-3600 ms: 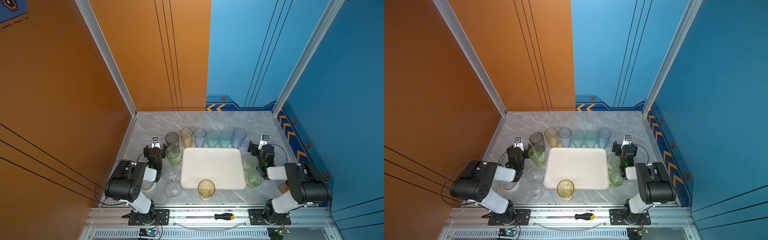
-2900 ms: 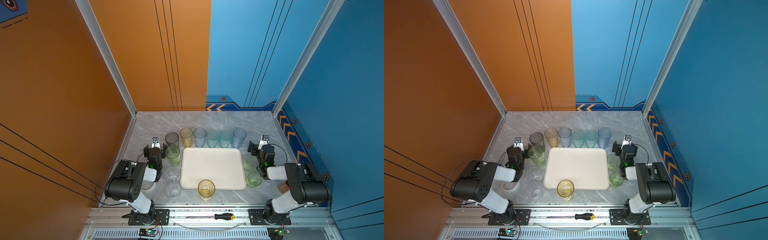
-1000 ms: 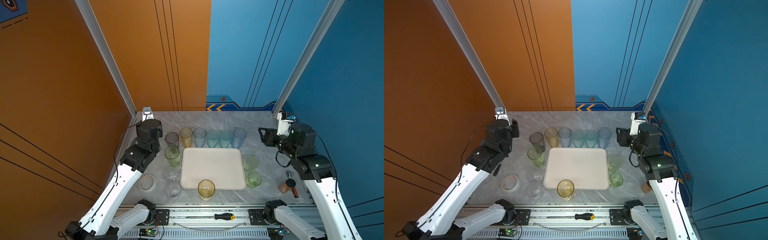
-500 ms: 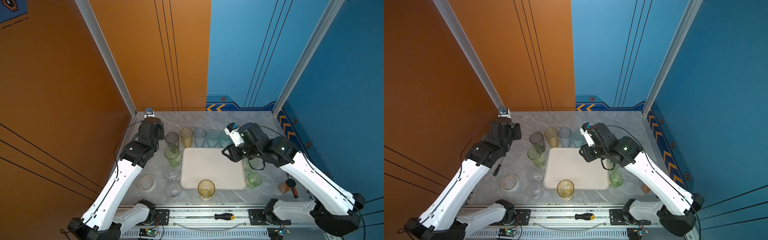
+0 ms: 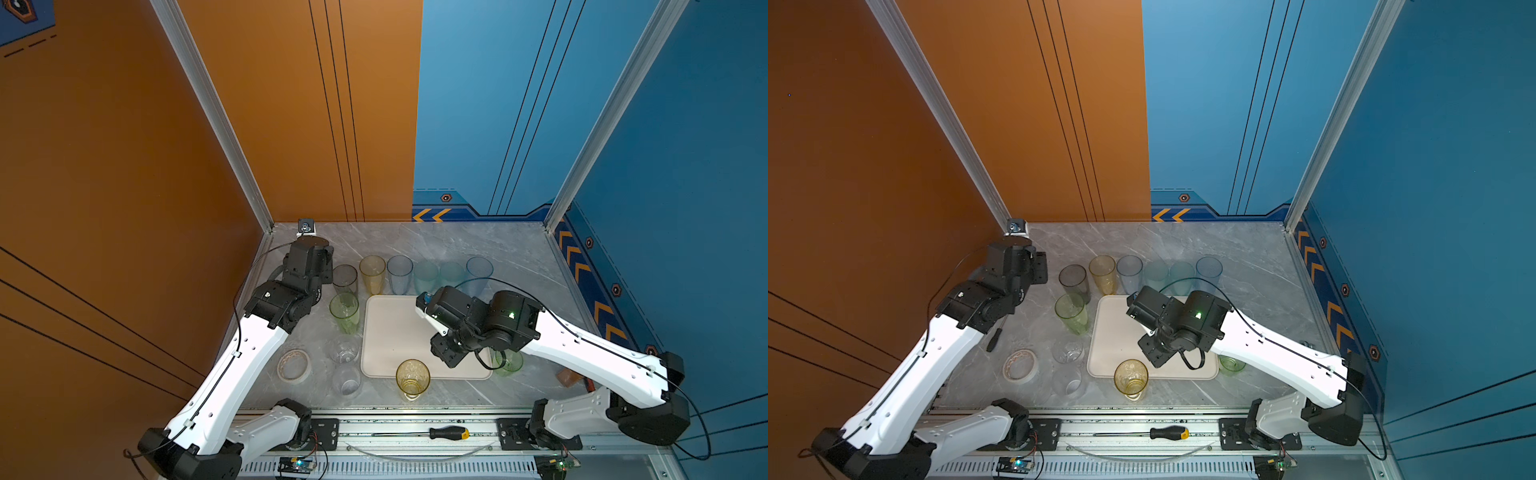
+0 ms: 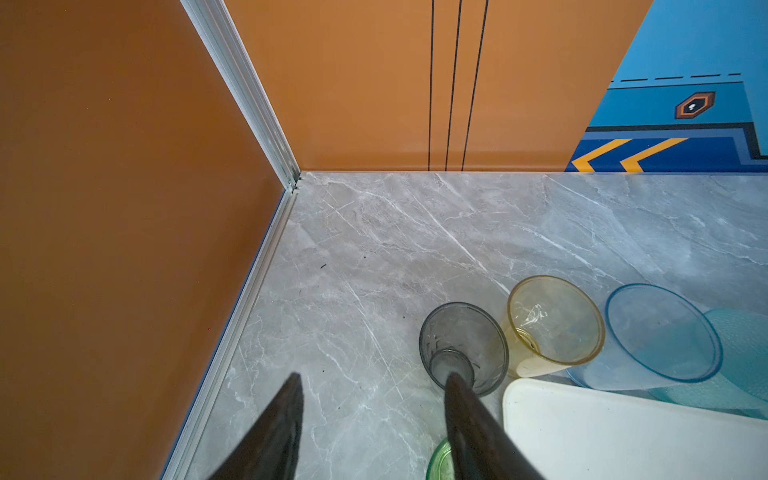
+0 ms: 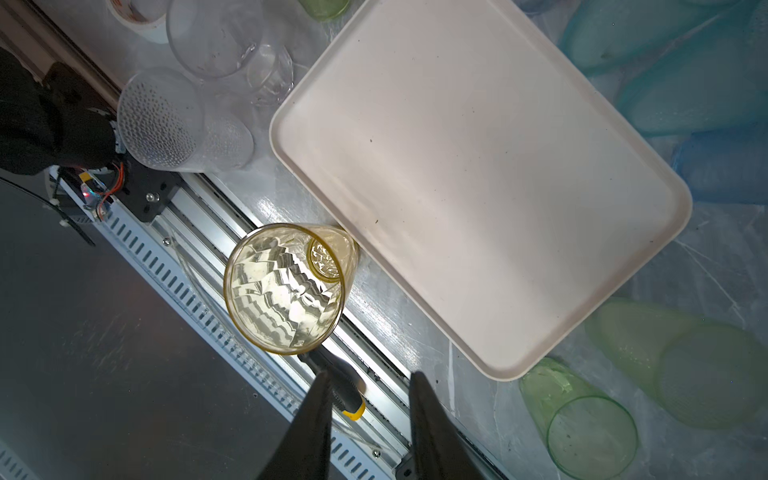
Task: Place the glasses into the tray
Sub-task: 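Lower the right gripper over the amber-yellow glass rim and close it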
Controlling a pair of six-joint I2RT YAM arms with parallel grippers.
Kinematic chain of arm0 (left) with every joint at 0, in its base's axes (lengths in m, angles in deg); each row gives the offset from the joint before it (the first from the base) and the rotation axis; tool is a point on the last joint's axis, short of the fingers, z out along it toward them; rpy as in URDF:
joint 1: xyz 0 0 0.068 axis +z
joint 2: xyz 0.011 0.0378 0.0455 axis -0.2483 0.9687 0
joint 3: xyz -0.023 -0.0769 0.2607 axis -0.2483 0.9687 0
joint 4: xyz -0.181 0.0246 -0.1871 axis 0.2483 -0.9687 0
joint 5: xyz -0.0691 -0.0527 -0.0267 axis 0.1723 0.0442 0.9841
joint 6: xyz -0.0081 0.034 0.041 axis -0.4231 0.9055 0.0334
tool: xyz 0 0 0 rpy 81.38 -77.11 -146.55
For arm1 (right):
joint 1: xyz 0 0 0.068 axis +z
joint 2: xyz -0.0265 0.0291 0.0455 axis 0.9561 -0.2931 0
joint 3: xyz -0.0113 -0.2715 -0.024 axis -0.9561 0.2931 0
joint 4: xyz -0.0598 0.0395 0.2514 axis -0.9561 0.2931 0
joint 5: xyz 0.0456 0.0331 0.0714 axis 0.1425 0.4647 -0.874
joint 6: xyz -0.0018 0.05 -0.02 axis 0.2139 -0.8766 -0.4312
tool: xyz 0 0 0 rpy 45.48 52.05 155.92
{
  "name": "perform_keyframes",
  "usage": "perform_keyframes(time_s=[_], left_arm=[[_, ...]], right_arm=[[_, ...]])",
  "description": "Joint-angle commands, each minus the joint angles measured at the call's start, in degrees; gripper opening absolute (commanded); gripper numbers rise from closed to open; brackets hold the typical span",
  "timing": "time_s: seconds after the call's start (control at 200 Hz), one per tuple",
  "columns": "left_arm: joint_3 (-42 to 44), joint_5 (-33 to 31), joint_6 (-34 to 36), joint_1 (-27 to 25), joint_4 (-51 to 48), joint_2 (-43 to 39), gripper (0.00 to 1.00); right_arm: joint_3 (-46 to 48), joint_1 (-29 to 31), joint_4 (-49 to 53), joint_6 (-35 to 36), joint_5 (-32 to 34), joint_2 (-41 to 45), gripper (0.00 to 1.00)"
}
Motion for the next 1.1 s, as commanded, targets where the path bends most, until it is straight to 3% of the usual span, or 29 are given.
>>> perform_keyframes(time_s=[0.0, 0.546, 1.092], left_arm=[[-1.74, 0.45, 0.16, -0.62, -1.18, 0.05, 0.55], [-1.61, 0.1, 1.09, -0.97, -1.26, 1.13, 0.55], [-1.0, 0.12, 1.49, -0.79, -1.25, 1.88, 0.55]], right_arm=[[1.6, 1.66, 1.99, -2.24, 1.71, -2.32, 0.3], [2.86, 3.02, -2.48, -2.3, -3.14, -7.44, 0.27], [2.38, 2.9, -2.78, -0.72, -3.73, -11.36, 0.24]])
